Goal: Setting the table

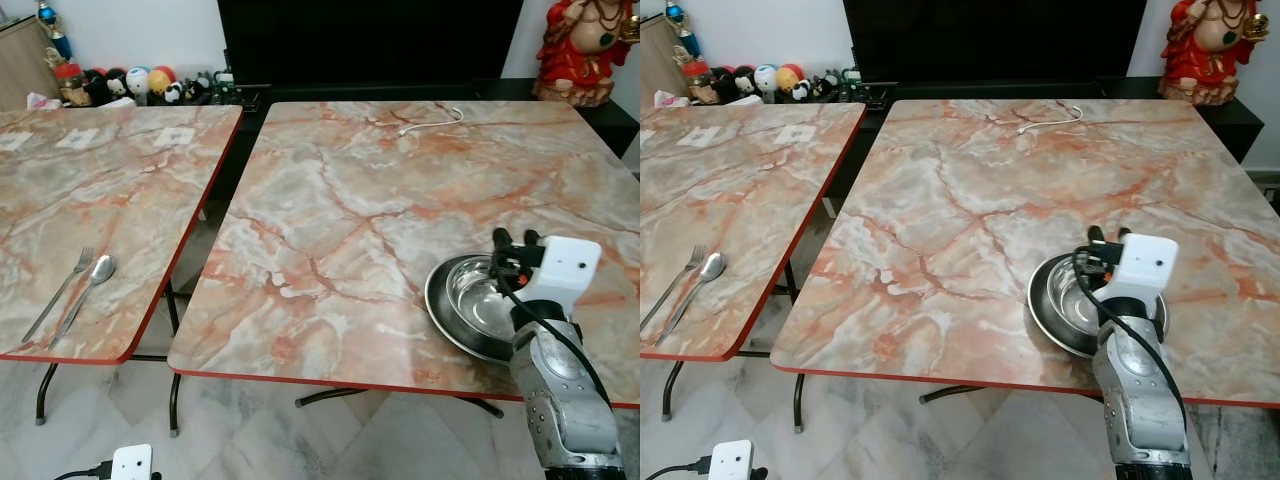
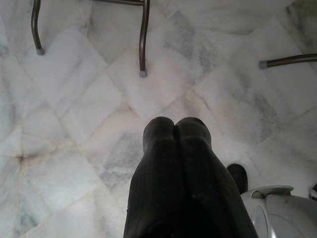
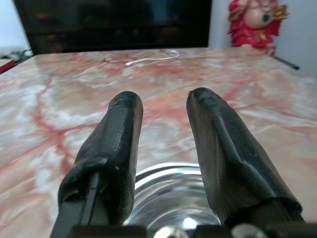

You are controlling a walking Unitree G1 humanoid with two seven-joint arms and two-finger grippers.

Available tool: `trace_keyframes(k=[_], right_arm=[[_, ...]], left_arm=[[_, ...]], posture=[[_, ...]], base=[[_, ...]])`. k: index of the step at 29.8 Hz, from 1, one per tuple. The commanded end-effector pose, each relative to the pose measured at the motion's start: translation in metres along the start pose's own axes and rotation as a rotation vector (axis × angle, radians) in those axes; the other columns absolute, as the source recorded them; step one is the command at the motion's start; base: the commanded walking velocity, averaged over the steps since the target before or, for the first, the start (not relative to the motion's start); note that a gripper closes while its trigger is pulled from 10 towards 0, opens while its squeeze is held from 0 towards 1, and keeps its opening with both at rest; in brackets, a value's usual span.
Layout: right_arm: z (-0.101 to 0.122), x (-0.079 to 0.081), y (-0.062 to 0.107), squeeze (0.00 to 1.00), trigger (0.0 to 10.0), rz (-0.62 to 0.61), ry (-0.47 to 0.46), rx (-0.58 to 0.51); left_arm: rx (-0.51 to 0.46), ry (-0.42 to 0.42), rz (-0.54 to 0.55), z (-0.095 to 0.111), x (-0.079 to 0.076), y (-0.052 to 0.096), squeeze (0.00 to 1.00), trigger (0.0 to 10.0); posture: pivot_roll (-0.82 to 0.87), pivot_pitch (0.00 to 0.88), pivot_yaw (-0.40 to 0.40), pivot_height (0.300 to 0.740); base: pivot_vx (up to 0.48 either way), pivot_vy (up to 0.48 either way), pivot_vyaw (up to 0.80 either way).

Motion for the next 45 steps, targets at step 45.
trace_keyframes(k=[45], right_arm=[[-0.005, 0.050, -0.001, 0.00, 10.0, 0.089, -0.110, -0.018]], left_arm=[[-0.018, -0.003, -0.003, 0.002, 0.000, 0.001, 0.00, 10.0]], posture=[[-0.03, 0.000, 0.017, 0.740]], base=[[0.000, 0.480, 0.00]])
Point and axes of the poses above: a point about 5 cm out from each wrist's last joint towards the gripper, its own y axis pointing back from the gripper into the wrist, its own z axis along the axis of the wrist's last joint, x = y × z, the point moved 6 cm from there along -y, pointing out of the wrist towards the gripper, and after that the axes turned 5 degrees about y, right-handed, at the moved point
